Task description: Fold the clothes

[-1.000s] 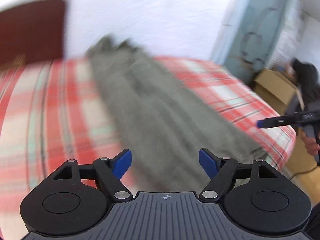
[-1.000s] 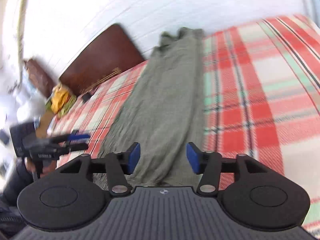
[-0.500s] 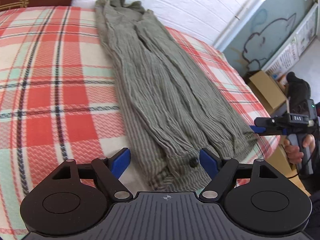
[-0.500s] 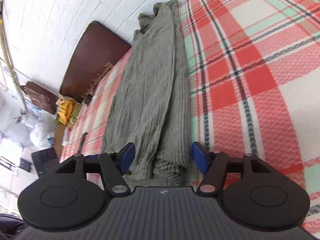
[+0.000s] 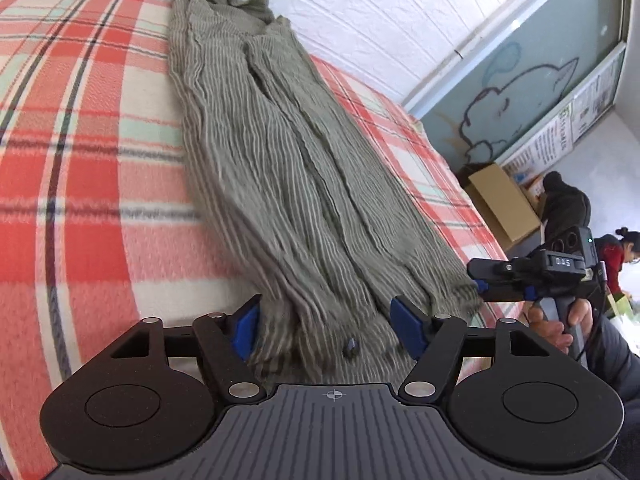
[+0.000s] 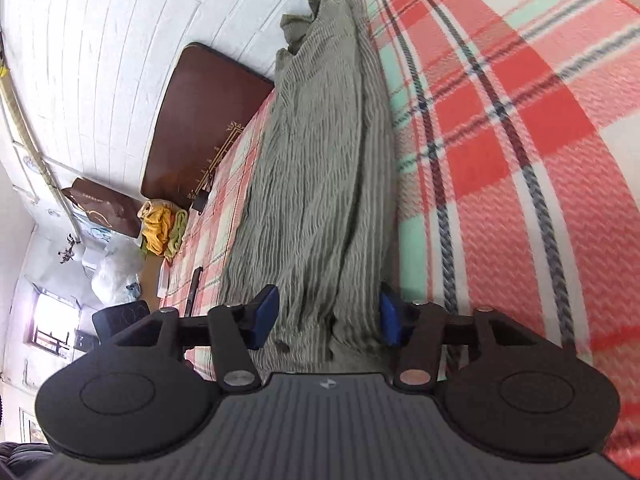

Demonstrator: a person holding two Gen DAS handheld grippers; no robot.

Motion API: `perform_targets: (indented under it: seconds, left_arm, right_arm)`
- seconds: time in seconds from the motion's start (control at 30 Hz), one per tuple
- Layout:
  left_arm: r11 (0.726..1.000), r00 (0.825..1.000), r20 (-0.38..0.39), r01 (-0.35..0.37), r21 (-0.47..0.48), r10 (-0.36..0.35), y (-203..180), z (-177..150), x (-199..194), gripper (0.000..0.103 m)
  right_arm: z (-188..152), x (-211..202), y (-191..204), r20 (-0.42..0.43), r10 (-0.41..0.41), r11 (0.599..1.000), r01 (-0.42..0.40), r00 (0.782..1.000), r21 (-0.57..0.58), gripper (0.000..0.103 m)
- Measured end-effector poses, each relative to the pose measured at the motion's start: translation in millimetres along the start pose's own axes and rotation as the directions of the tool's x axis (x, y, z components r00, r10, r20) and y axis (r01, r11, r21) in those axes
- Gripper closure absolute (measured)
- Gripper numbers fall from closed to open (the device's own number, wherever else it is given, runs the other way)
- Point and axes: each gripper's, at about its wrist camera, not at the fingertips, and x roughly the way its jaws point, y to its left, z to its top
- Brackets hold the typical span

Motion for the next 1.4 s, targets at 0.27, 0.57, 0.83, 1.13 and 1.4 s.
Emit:
perform_targets:
  seconds: [0.27, 0.57, 0.83, 1.13, 1.4]
  left_arm:
    - [0.996, 0.997, -0.005, -0.075, -0.038, 0.075, -3.4, 3.4, 9.3, 0.079]
    - [0.992, 0.999, 0.006, -0.034, -0.122, 0.035, -6.4, 7.8, -8.4, 0.087]
    - [0.978, 0.988, 0.148, 0.074, -0.193, -0.046, -7.8, 60.2, -19.3, 0.085]
    - [0.927, 0.975, 0.213, 0.029, -0.374, 0.056, 36.9, 130.8, 15.9, 0.065]
    - [0.862, 0.986, 0.145, 0.005, -0.508, 0.079, 84.7, 146.5, 56.8, 0.064]
  right_arm:
    - [-3.4, 7.9, 0.9, -0.012, -0.037, 0.999, 0.037, 0.999, 0.032, 0.073]
    - [3.6, -0.4, -0.2, -0.039, 0.032, 0.994, -0.028, 0.999, 0.105, 0.095]
    - [63.1, 1.6, 17.0, 0.046, 0.163, 0.98, -0.167, 0.986, 0.111, 0.095]
    - [151.1, 60.7, 14.0, 0.104, 0.183, 0.961, -0.2, 0.978, 0.19, 0.092]
    - [173.9, 106.1, -22.0, 0.088, 0.108, 0.941, -0.13, 0.99, 0.314, 0.091]
